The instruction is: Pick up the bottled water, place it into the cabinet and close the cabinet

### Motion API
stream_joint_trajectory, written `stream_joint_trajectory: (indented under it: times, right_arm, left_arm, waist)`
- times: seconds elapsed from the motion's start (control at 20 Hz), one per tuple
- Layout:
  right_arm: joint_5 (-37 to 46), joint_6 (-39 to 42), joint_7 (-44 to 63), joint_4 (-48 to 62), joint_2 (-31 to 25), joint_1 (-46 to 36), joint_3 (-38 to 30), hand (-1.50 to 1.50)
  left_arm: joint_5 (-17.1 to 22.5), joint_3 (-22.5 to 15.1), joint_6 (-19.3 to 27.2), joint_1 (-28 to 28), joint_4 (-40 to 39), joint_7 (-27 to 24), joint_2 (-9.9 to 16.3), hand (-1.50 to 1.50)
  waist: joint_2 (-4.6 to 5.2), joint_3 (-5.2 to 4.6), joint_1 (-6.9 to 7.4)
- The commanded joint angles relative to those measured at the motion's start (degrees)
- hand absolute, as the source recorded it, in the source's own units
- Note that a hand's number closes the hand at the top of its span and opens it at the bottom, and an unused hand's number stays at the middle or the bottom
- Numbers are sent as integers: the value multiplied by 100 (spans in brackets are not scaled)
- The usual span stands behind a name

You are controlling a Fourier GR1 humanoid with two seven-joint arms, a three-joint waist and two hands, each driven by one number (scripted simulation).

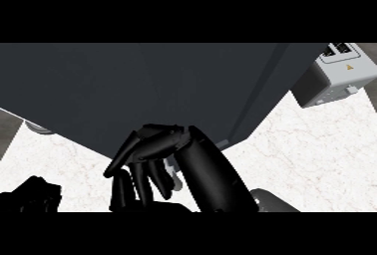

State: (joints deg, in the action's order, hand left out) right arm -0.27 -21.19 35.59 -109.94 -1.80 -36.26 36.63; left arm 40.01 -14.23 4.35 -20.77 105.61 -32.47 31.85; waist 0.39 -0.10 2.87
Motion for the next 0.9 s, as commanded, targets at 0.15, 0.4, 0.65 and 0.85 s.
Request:
stream_joint_trajectory:
  times: [0.15, 0.4, 0.65, 0.85]
  right_arm:
    - [-1527, 789, -715, 1998, 176, -882, -1467, 150]
    - [-1676, 1739, -1572, 3505, -26, -1359, -2242, 150]
    - [-1738, 2306, -2368, 4633, -209, -1530, -2609, 150]
    - [-1728, 2365, -2398, 4935, -355, -1801, -2737, 150]
  left_arm:
    - [182, 335, -226, -543, 433, 29, 182, 150]
    - [263, 561, -707, -457, -145, -89, 169, 150]
    - [253, 671, -787, -508, 79, 34, 293, 150]
    - [286, 688, -763, -374, 64, 170, 333, 150]
  waist:
    - [1, 12, -20]
    - [1, 8, -120]
    - [20, 11, -75]
    - [51, 9, -54]
